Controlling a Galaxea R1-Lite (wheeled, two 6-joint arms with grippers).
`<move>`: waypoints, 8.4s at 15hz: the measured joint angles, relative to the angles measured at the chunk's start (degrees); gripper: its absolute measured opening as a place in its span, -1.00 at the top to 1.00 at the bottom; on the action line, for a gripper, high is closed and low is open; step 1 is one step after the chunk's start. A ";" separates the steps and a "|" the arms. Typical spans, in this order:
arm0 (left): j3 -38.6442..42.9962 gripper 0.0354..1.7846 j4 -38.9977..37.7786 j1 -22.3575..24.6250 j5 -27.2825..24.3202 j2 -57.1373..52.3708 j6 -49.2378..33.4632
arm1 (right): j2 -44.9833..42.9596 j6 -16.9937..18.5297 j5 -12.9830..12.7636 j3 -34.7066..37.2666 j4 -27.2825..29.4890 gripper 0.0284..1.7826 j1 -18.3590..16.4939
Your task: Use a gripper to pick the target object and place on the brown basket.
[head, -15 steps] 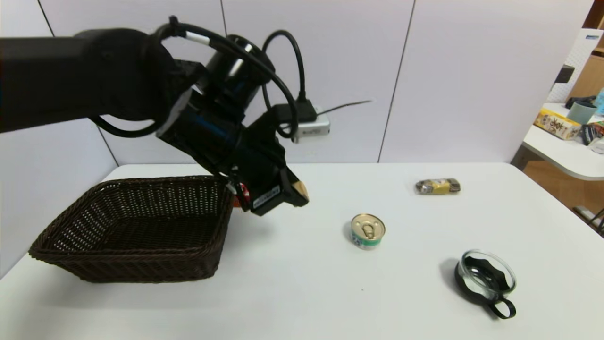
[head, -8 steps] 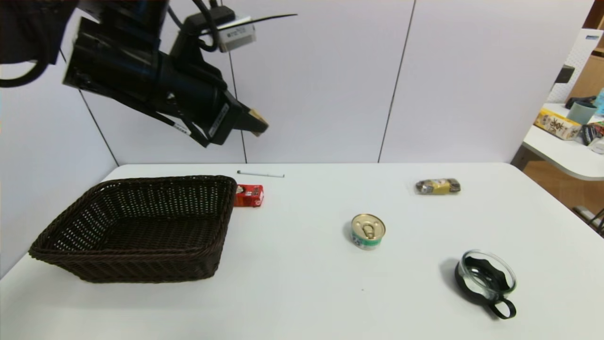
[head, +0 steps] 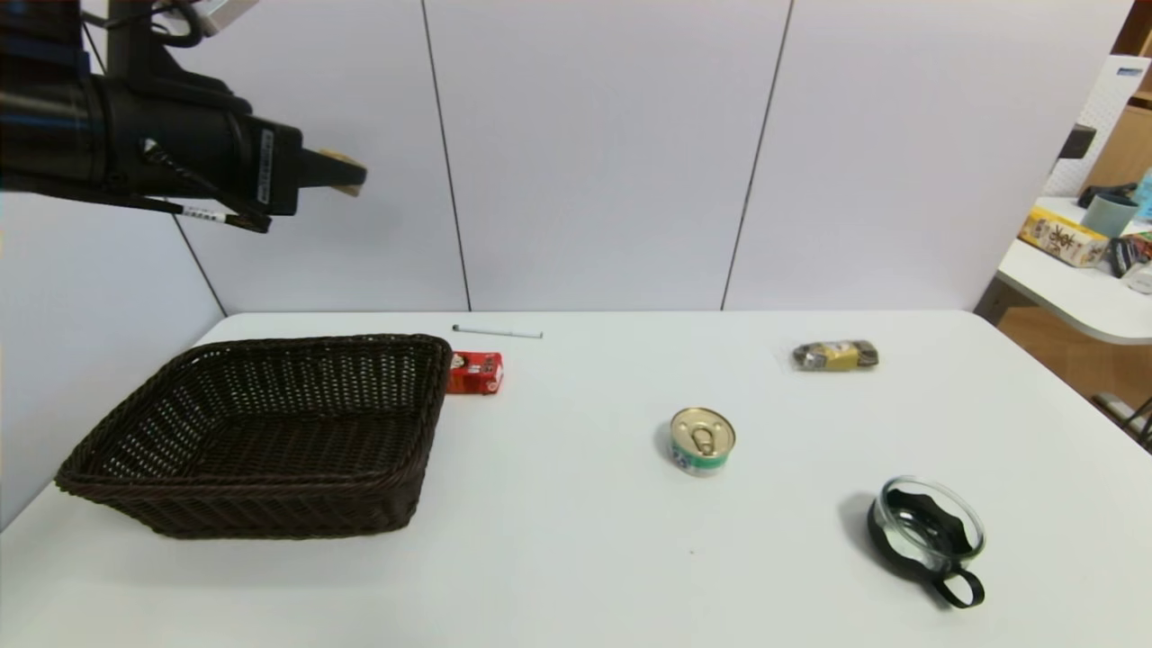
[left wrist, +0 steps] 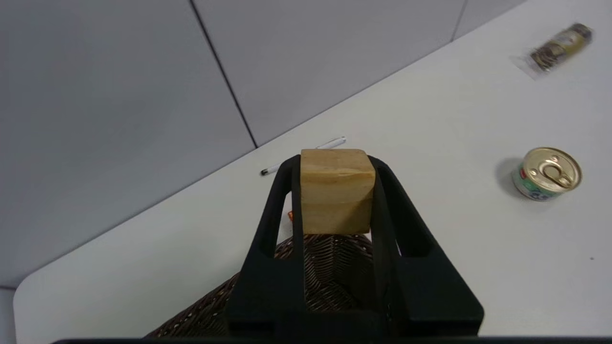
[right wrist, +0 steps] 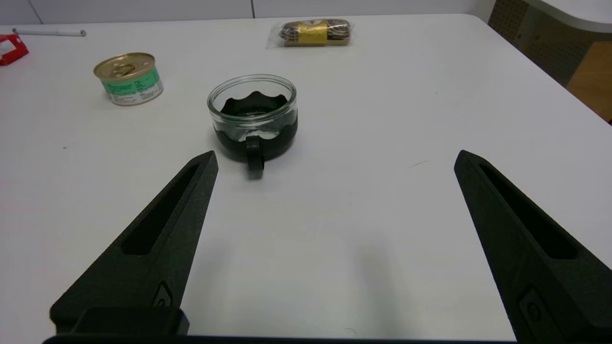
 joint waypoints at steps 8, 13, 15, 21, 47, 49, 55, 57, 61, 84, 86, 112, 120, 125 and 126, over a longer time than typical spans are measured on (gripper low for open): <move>18.91 0.57 -0.41 8.96 1.16 -8.03 -2.17 | 0.00 -0.02 -0.02 0.00 -0.02 -0.92 -0.01; 20.74 0.57 7.83 9.33 1.23 -8.14 -1.16 | 0.00 -0.02 -0.02 0.00 -0.02 -0.92 -0.01; 20.81 0.57 8.17 9.35 1.24 -7.18 -1.12 | 0.00 -0.02 0.00 0.00 -0.02 -0.92 -0.01; 20.26 0.57 8.83 9.33 1.49 -2.46 -1.16 | 0.00 -0.02 0.00 0.00 -0.02 -0.92 -0.01; 18.19 0.34 8.17 9.85 2.40 17.34 1.60 | 0.00 -0.02 -0.02 0.00 -0.02 -0.92 0.00; 17.73 0.06 8.19 9.96 2.23 17.34 1.90 | 0.00 0.00 -0.02 0.00 -0.02 -0.92 0.00; 17.37 -0.46 8.17 10.36 2.23 16.86 2.12 | 0.00 0.00 -0.02 0.00 -0.02 -0.92 0.00; 17.37 -0.56 8.17 10.64 2.21 16.34 2.12 | 0.00 0.00 0.00 0.02 -0.02 -0.92 0.00; 17.53 -0.70 8.22 11.41 2.21 14.98 2.12 | 0.00 -0.02 0.00 0.02 0.00 -0.92 0.00; 28.20 -0.89 -18.04 11.61 8.77 -22.81 -7.08 | 0.00 0.00 -0.02 0.00 -0.02 -0.92 0.00; 34.21 -0.89 -21.35 11.06 9.97 -28.89 -7.57 | 0.00 0.00 0.00 0.00 -0.02 -0.92 0.00; 89.28 -0.89 -28.79 12.75 13.23 -88.99 -5.90 | 0.00 -0.02 0.00 0.00 -0.02 -0.92 -0.01; 89.66 -0.89 -18.72 12.75 16.25 -89.11 -6.12 | 0.00 -0.02 0.00 0.00 -0.02 -0.92 0.00; 89.66 -0.89 -18.65 12.75 16.23 -89.11 -7.63 | 0.00 -0.05 -0.02 0.00 -0.02 -0.92 -0.01; 89.66 -0.89 -18.53 12.75 16.19 -89.11 -8.11 | 0.00 -0.02 0.00 0.00 -0.02 -0.92 -0.01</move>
